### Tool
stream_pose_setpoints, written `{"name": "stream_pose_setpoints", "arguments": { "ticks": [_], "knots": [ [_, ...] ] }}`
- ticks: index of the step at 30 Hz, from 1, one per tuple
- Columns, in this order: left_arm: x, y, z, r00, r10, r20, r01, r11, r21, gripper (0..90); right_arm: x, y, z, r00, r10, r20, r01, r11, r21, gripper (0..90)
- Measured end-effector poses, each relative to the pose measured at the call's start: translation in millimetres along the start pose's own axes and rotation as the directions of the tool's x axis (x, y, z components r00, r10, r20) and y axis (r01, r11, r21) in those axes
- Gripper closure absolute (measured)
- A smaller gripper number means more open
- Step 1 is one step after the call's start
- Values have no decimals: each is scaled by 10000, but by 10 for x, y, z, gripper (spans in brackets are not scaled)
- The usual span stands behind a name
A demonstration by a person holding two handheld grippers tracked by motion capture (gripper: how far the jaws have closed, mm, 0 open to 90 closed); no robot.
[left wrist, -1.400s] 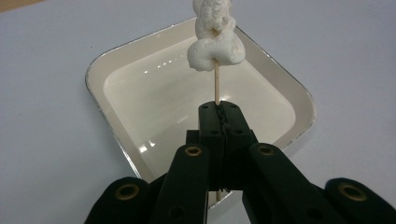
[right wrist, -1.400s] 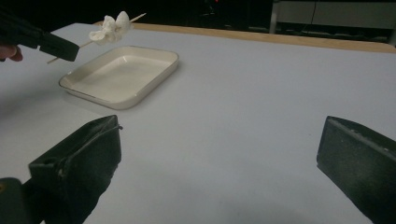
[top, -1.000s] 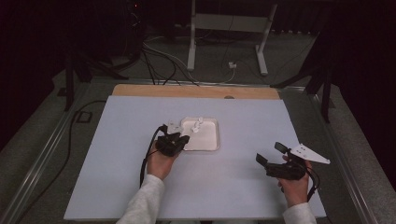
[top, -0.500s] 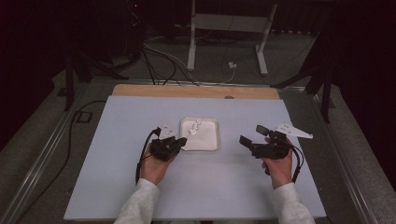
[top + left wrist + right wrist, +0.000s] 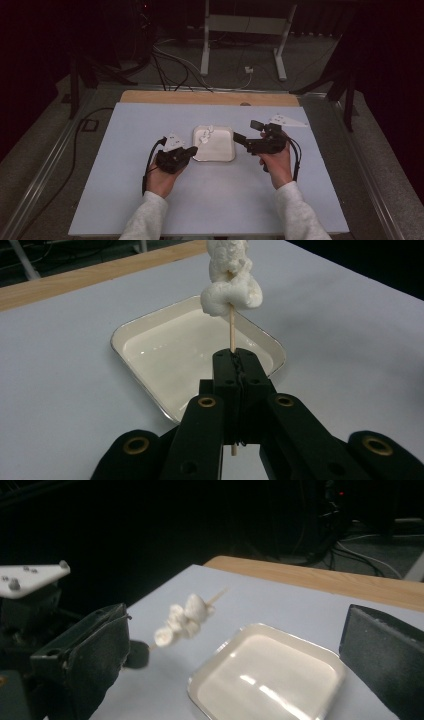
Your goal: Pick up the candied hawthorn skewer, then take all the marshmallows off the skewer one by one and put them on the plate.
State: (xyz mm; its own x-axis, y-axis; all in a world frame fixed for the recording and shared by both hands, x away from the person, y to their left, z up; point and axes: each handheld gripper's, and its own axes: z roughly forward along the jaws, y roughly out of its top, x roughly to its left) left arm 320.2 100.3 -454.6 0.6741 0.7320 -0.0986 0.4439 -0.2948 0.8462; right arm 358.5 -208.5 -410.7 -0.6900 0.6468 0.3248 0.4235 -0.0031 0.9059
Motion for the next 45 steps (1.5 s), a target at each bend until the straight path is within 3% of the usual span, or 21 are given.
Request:
{"name": "stream_pose_setpoints", "arguments": {
  "ticks": [9,16,20,23,25,27,28,33,35,36,38,39,45],
  "knots": [
    [7,-22,33,9999,42,140,-42,10000,-15,900,-12,23,262,9957,766,-516,-757,9969,193,2],
    [22,-42,41,9996,-32,273,33,10000,-62,900,-105,-65,432,9811,1712,-904,-1689,9851,331,18],
    [15,-38,33,9994,-57,356,63,9998,-181,900,-123,-107,489,9781,1745,-1132,-1687,9839,585,102],
    [10,-38,38,9992,-62,406,71,9998,-208,900,-125,-121,501,9736,1904,-1261,-1826,9806,711,213],
    [3,-36,42,9989,-67,470,78,9997,-247,900,-123,-132,514,9728,2094,-991,-2012,9758,861,355],
    [-10,-31,46,9986,-5,521,21,9995,-300,900,-127,-142,525,9713,2183,-946,-2095,9732,946,390],
    [-19,-29,47,9983,1,577,18,9995,-314,900,-142,-167,554,9620,2439,-1225,-2299,9661,1176,456],
    [-54,-24,56,9972,182,719,-156,9992,-376,900,-148,-213,614,9488,2791,-1482,-2612,9566,1295,484],
    [-63,-24,57,9968,255,762,-227,9990,-381,900,-146,-223,639,9385,3034,-1648,-2838,9497,1326,509],
    [-69,-24,57,9964,296,794,-264,9988,-413,900,-144,-227,661,9273,3262,-1835,-3040,9424,1393,531],
    [-80,-22,57,9957,401,830,-366,9984,-437,900,-142,-230,671,9225,3349,-1921,-3114,9395,1429,551],
    [-84,-22,59,9957,415,834,-379,9983,-433,900,-134,-237,685,9147,3450,-2106,-3188,9361,1486,627],
    [-74,-27,61,9956,463,813,-432,9983,-392,900,-119,-215,655,9165,3402,-2105,-3161,9383,1403,732]
  ]
}}
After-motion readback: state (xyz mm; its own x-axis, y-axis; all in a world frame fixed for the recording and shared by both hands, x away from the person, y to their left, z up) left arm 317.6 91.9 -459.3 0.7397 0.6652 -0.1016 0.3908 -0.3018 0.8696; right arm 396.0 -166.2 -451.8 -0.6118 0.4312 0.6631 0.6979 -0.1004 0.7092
